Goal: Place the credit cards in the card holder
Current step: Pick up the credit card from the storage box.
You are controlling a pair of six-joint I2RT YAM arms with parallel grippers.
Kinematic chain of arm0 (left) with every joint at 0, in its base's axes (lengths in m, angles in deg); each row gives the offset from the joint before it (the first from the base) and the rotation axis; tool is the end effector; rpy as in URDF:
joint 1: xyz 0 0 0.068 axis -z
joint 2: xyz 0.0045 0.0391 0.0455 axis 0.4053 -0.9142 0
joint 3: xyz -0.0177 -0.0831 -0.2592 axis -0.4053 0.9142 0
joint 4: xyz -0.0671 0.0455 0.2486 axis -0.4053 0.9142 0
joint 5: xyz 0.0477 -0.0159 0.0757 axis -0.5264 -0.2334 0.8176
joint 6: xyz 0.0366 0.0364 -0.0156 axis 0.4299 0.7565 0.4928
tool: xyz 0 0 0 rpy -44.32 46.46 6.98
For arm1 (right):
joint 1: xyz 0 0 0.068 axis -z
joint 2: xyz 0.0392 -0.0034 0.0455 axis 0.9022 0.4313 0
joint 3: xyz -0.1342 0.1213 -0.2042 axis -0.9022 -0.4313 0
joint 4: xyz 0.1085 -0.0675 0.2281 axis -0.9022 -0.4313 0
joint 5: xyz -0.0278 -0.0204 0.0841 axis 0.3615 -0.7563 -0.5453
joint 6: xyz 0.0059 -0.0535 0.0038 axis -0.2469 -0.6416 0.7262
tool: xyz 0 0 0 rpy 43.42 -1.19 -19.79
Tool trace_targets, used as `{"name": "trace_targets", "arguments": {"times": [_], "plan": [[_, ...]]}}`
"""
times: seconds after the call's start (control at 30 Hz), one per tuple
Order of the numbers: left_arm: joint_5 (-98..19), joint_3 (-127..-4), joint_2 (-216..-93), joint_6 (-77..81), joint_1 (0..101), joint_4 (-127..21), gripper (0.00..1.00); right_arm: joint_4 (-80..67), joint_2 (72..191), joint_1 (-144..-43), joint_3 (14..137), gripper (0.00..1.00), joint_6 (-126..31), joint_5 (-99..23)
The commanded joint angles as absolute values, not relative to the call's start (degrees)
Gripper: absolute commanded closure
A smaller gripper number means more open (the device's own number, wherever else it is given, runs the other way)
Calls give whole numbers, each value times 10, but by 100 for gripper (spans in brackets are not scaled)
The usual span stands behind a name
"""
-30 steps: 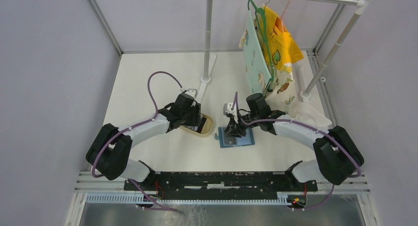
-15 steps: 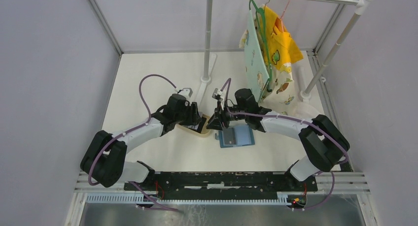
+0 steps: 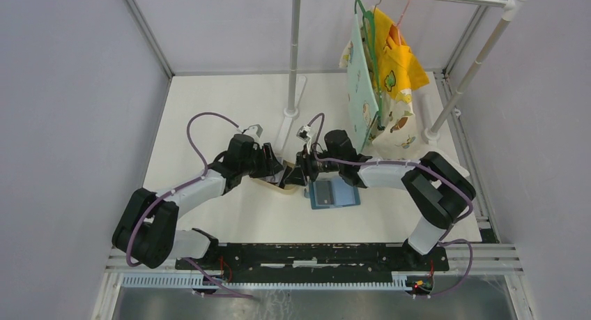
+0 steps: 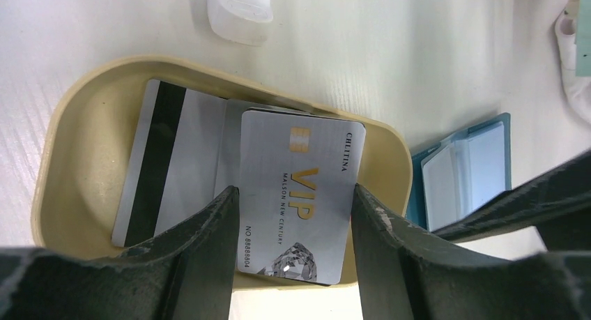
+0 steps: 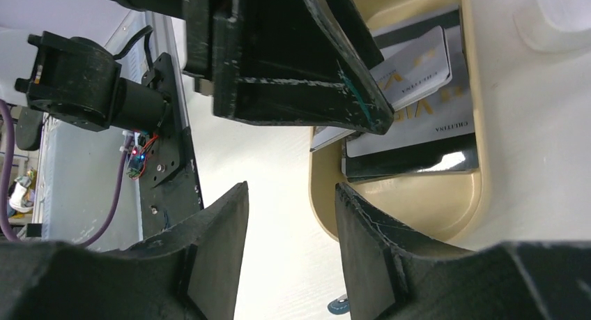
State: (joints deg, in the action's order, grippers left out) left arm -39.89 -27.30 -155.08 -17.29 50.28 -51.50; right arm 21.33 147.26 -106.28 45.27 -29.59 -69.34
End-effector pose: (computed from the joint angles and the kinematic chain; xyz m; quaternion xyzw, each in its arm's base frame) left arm 0.2314 -0.1207 0.1794 -0.0040 0.9083 -0.2584 0.3290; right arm 0.2412 0.2463 0.1822 -0.3001 0.7519 0.5180 0.2761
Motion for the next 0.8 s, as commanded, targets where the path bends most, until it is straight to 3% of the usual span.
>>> {"name": "trace_targets", "arguments": {"times": [0.0,0.77], "plan": [[-418,-267,-1533,-210,497,-559,75,243,1496,-1073,479,46,-276,-667],[-431,-231,-1519,-299,485,-615,81,195,1536,-1115,518,41,-221,-493]]}}
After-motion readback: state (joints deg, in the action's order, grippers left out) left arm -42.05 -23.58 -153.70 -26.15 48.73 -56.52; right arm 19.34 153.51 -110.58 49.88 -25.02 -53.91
